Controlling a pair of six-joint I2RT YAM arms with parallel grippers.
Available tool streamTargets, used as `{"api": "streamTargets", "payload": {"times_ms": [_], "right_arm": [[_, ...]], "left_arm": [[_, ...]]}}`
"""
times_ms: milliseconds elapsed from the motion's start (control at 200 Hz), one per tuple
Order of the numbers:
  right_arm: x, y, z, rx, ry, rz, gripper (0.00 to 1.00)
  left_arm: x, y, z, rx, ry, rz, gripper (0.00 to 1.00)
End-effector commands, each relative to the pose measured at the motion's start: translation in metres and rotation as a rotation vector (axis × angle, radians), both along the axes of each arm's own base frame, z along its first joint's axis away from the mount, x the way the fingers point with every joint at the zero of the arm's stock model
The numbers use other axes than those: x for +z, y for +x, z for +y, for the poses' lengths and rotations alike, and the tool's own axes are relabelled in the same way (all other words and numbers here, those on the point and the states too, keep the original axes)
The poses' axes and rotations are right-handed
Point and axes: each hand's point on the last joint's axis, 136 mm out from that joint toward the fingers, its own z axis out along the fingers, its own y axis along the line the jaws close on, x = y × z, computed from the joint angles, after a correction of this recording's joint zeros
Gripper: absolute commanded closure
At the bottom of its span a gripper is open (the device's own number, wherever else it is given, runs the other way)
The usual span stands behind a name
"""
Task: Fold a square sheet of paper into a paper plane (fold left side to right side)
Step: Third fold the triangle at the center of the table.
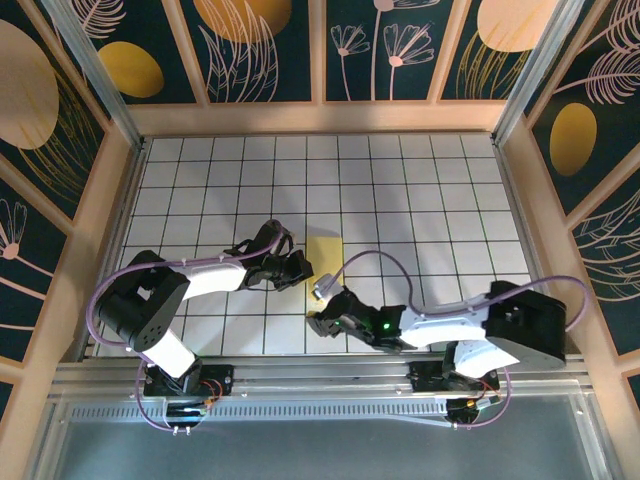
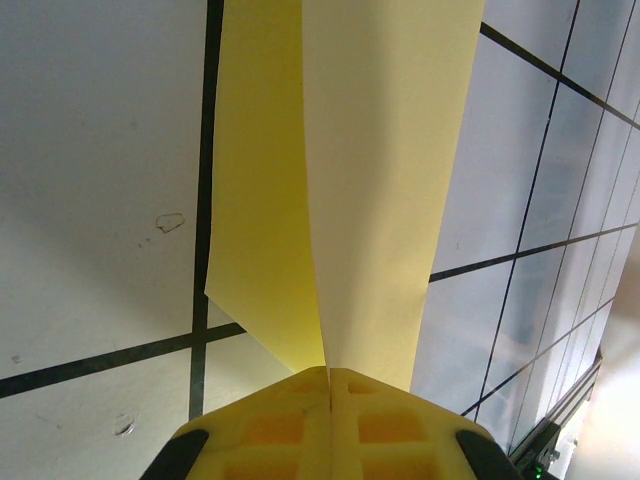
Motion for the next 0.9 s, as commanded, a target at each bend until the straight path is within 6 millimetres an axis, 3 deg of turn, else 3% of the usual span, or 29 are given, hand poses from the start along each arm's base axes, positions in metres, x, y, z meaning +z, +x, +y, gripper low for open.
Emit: {"api": "streamTargets", "payload": {"times_ms": [0, 240, 535, 736, 896], "right_arm": [[0.006, 0.02, 0.005, -0.025, -0.089, -0.168, 0.3], [0.002, 0.035, 0.018, -0.032, -0.146, -0.229, 0.31], [-0.004, 0.032, 0.018, -0.029, -0.159, -0.185, 0.73], [-0.012, 0.021, 0.011, -0.02, -0.153, -0.114, 1.0], [-0.012, 0.015, 0.011, -0.009, -0.117, -0.058, 1.0]], "left_arm": [[0.007, -0.005, -0.002, 0.012, -0.012, 0.05, 1.0], [0.006, -0.005, -0.003, 0.011, -0.015, 0.054, 1.0], [0.005, -0.004, 0.0, 0.024, 0.0, 0.051, 1.0], [0.009, 0.004, 0.003, 0.044, 0.017, 0.022, 0.87], [0.019, 0.016, 0.02, 0.065, 0.038, -0.014, 0.66]]}}
